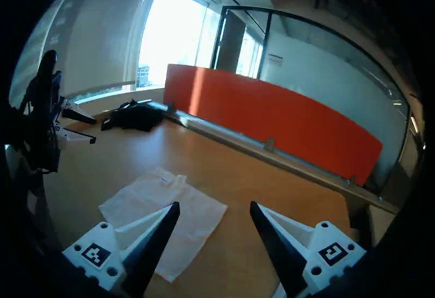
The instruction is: Fold towel
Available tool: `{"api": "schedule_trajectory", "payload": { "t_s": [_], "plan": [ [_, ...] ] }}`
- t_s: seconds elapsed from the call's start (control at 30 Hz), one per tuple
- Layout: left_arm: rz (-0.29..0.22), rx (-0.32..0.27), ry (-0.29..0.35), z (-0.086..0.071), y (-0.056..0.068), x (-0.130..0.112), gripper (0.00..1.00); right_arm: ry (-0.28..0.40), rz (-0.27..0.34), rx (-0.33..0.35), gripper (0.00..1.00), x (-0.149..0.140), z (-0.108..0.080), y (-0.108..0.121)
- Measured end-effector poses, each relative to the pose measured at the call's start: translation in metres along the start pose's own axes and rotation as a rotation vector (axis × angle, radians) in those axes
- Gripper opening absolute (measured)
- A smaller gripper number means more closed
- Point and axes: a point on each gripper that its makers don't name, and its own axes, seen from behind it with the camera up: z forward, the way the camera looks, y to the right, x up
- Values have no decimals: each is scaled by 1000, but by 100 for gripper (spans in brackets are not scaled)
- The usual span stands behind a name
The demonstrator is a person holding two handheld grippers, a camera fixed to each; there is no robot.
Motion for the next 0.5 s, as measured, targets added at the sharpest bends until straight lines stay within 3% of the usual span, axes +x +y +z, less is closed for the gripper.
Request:
{"api": "schedule_trajectory", "payload": {
  "t_s": [0.5],
  "plan": [
    [24,-78,-124,21,40,-78,93,-92,13,59,100,-76,26,-34]
  ]
}}
